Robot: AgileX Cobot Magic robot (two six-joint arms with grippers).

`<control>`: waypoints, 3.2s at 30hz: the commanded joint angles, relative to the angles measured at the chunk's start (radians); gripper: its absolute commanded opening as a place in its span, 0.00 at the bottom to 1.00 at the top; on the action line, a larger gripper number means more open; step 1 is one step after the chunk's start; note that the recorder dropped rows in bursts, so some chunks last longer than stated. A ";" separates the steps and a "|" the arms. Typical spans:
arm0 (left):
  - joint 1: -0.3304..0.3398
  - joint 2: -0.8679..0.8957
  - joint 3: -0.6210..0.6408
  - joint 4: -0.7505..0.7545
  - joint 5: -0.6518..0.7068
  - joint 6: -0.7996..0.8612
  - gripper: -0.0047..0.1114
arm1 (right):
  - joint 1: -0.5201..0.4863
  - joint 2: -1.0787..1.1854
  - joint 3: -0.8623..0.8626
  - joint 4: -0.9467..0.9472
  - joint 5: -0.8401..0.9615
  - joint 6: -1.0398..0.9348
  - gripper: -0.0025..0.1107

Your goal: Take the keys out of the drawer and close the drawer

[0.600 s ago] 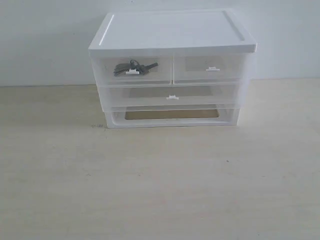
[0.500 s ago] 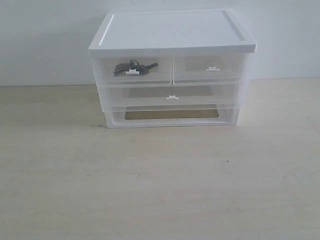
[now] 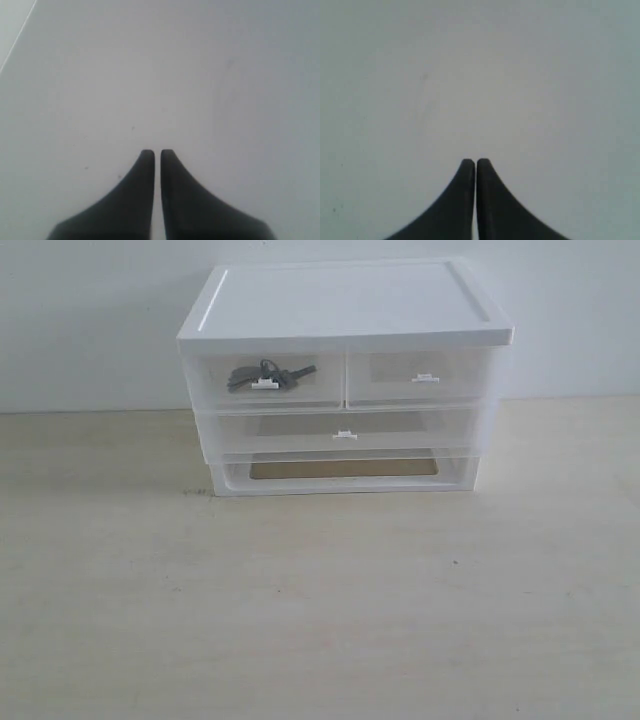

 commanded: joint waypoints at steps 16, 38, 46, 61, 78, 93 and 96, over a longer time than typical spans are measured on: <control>-0.003 0.939 -0.351 0.623 -0.460 -0.260 0.08 | 0.000 0.909 -0.250 -0.383 -0.244 0.119 0.02; -0.271 1.868 -0.774 0.758 -0.561 0.265 0.08 | 0.164 1.443 -0.622 -0.414 -0.022 0.003 0.02; -0.353 1.891 -0.946 0.684 -0.267 0.366 0.22 | 0.169 1.570 -0.762 -0.275 0.031 -0.077 0.02; -0.361 2.019 -0.957 0.491 -0.419 1.173 0.43 | 0.170 1.600 -0.783 -0.281 0.034 -0.061 0.02; -0.367 2.088 -1.028 0.482 -0.440 1.258 0.08 | 0.170 1.600 -0.783 -0.282 0.042 -0.061 0.02; -0.422 2.001 -0.982 0.483 -0.274 1.259 0.08 | 0.170 1.600 -0.783 -0.282 0.049 -0.072 0.02; -0.442 1.978 -0.955 0.483 -0.265 1.269 0.08 | 0.170 1.600 -0.783 -0.282 0.049 -0.072 0.02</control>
